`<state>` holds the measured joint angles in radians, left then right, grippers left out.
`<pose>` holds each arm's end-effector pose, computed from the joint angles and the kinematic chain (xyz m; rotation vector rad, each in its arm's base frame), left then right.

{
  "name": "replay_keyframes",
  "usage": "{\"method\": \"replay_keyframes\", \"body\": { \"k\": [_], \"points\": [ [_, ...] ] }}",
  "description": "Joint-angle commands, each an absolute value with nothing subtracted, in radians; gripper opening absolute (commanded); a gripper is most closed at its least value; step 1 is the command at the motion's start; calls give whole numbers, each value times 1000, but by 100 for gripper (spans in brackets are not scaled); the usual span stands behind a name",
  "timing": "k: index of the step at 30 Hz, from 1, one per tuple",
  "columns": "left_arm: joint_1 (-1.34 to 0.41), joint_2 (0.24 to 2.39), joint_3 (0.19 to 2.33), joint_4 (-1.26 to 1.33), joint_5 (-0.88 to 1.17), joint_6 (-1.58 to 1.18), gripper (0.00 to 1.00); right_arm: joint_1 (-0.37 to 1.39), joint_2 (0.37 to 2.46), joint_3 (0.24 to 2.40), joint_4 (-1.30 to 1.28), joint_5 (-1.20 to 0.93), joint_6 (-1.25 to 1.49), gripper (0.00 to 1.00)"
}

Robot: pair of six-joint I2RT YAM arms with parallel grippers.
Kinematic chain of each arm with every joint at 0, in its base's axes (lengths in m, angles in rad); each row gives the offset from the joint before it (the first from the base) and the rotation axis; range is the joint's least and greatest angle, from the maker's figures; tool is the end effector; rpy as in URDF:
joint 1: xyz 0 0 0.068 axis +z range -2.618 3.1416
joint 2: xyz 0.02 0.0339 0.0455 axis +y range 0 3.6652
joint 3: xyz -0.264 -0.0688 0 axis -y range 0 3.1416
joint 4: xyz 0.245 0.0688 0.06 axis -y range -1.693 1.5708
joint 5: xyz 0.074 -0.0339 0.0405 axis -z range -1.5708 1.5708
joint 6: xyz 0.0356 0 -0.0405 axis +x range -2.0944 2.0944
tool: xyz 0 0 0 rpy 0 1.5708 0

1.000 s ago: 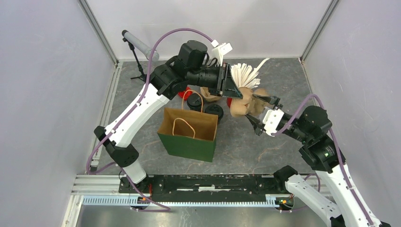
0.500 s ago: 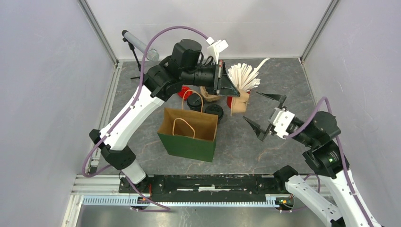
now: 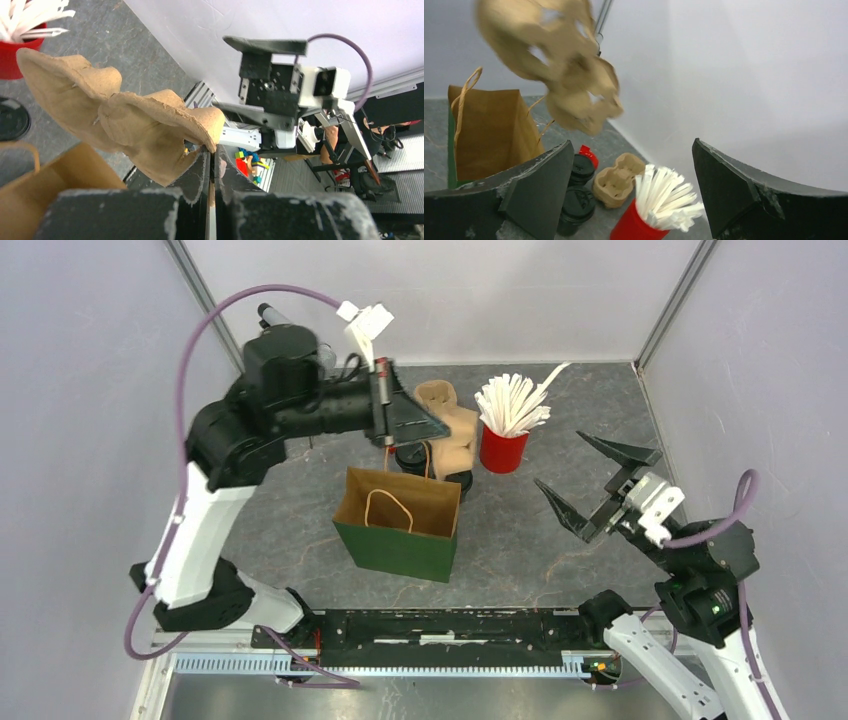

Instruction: Pack the takeout coffee

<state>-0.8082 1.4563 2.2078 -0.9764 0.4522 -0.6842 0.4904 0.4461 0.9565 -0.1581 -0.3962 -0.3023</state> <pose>0.1485 -0.1779 0.5632 0.4890 1.9696 -1.4173 0.0523 0.0435 0.4363 -0.7869 0.9802 0.4040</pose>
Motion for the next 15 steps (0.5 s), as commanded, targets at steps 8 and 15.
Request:
{"method": "replay_keyframes", "body": {
  "k": [8, 15],
  "points": [
    [-805, 1283, 2287, -1303, 288, -800, 2, 489, 709, 1058, -336, -200, 230, 88],
    [-805, 1290, 2343, -1335, 255, -806, 3, 489, 753, 1033, -267, -263, 311, 85]
  ]
}}
